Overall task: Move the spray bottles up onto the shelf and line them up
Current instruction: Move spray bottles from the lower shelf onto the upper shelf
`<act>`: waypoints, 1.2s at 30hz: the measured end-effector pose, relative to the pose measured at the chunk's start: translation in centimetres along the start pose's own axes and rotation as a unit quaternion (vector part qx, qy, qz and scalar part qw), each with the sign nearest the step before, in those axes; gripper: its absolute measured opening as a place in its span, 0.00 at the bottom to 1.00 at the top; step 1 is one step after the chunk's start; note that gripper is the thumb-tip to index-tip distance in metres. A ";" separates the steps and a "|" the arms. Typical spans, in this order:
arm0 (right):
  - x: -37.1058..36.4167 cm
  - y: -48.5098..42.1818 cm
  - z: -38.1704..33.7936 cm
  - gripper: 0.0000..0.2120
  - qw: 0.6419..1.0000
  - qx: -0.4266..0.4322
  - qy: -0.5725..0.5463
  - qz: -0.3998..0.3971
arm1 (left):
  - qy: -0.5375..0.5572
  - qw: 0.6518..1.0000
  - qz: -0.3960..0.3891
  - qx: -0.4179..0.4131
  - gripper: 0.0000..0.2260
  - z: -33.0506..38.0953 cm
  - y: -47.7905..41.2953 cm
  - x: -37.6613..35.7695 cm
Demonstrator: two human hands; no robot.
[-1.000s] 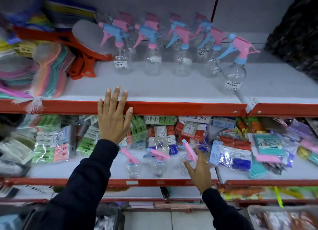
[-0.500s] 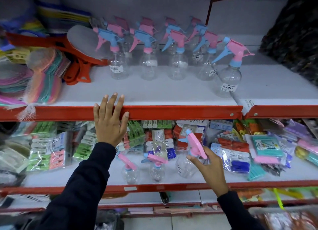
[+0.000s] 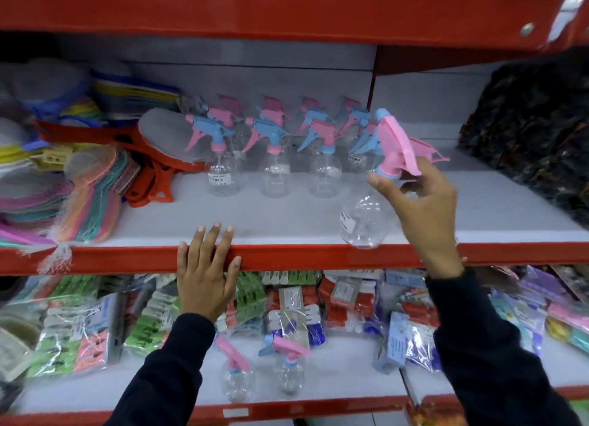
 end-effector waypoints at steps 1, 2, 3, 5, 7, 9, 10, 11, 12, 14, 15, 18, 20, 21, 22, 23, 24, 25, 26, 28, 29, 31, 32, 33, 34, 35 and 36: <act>-0.8 -0.9 0.5 0.13 1.000 -0.006 0.002 -0.002 | -0.002 1.000 -0.001 0.001 0.22 0.0 0.0 0.0; -1.7 -1.6 1.3 0.12 1.000 -0.017 0.002 -0.005 | -0.002 1.000 0.000 0.001 0.22 0.0 0.0 0.0; -2.6 -2.2 2.1 0.12 1.000 -0.028 0.001 -0.010 | -0.003 1.000 0.000 0.001 0.22 0.0 0.0 0.0; -4.3 -3.1 3.7 0.12 0.999 -0.041 0.001 -0.021 | -0.005 1.000 0.002 0.000 0.22 -0.1 0.0 -0.1; -5.6 -3.7 5.2 0.11 0.999 -0.049 0.002 -0.017 | -0.006 1.000 0.004 -0.002 0.23 -0.1 -0.1 -0.2; -6.6 -4.0 6.7 0.11 0.998 -0.058 0.007 -0.011 | -0.005 1.000 0.005 -0.003 0.23 -0.1 -0.1 -0.3; -7.0 -4.0 7.3 0.12 0.998 -0.061 0.014 -0.012 | -0.004 1.000 0.007 -0.002 0.23 -0.1 -0.1 -0.3; -7.4 -3.9 7.8 0.13 0.998 -0.060 0.024 -0.015 | -0.003 1.000 0.010 -0.003 0.22 -0.1 -0.1 -0.3; -7.6 -3.8 8.0 0.13 0.998 -0.056 0.035 -0.016 | -0.002 1.000 0.014 -0.003 0.22 -0.2 -0.2 -0.3; -7.6 -3.7 8.0 0.14 0.998 -0.045 0.049 -0.005 | -0.001 1.000 0.022 -0.006 0.22 -0.2 -0.2 -0.3; -7.6 -3.8 8.0 0.13 0.998 -0.043 0.049 0.000 | -0.002 1.000 0.025 -0.007 0.22 -0.1 -0.3 -0.3; -7.5 -3.9 8.6 0.12 0.997 -0.073 0.003 -0.001 | -0.007 0.999 0.038 -0.013 0.22 -0.1 -0.3 -0.3; -7.7 -3.9 9.2 0.13 0.996 -0.092 -0.009 -0.012 | -0.011 0.999 0.039 -0.015 0.22 -0.1 -0.3 -0.3; -7.8 -3.9 9.2 0.13 0.996 -0.090 -0.002 -0.019 | -0.013 0.999 0.038 -0.016 0.22 -0.1 -0.3 -0.3; -7.8 -4.0 9.1 0.12 0.996 -0.082 0.007 -0.024 | -0.015 0.999 0.038 -0.016 0.22 -0.1 -0.3 -0.3; -7.8 -4.0 9.0 0.11 0.997 -0.076 0.014 -0.028 | -0.015 0.999 0.037 -0.017 0.22 -0.1 -0.3 -0.4; -7.8 -4.0 9.0 0.11 0.997 -0.074 0.017 -0.031 | -0.015 0.999 0.037 -0.017 0.22 -0.1 -0.3 -0.4; -7.8 -4.0 9.0 0.11 0.996 -0.077 0.016 -0.034 | -0.015 0.999 0.036 -0.017 0.22 0.0 -0.2 -0.4; -7.8 -4.0 9.1 0.11 0.996 -0.084 0.013 -0.040 | -0.015 0.999 0.034 -0.016 0.22 0.0 -0.2 -0.4; -7.7 -3.7 9.2 0.13 0.993 -0.105 0.001 -0.051 | -0.014 0.999 0.031 -0.013 0.22 -0.1 -0.2 -0.3; -7.6 -3.4 9.0 0.14 0.992 -0.116 -0.006 -0.050 | -0.015 0.999 0.030 -0.012 0.22 -0.1 -0.2 -0.2; -6.7 -1.9 7.8 0.18 0.992 -0.123 -0.006 -0.029 | -0.022 0.999 0.027 -0.017 0.22 -0.1 -0.2 0.0; -6.1 -0.8 7.0 0.19 0.993 -0.117 0.000 -0.010 | -0.026 0.999 0.025 -0.021 0.22 -0.3 -0.2 0.1; -5.5 0.7 6.0 0.18 0.994 -0.108 0.006 0.010 | -0.026 0.999 0.023 -0.023 0.22 -0.5 -0.1 0.3; -5.2 2.4 5.1 0.16 0.995 -0.098 0.010 0.025 | -0.023 0.999 0.024 -0.021 0.21 -1.0 0.0 0.4; -5.1 4.3 4.5 0.14 0.995 -0.092 0.017 0.030 | -0.019 0.999 0.024 -0.016 0.21 -1.6 0.0 0.5; -5.3 6.2 4.3 0.13 0.995 -0.089 0.024 0.026 | -0.016 1.000 0.026 -0.009 0.21 -2.4 0.1 0.7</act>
Point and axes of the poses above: each hand's wrist, its own y-axis away from the middle knuckle, its own x-axis out of the back of the hand, z = x × y, the point moved 8 cm from there along -y, towards the middle knuckle, and after that the axes turned 5 degrees about -z, right-handed, at the moved point
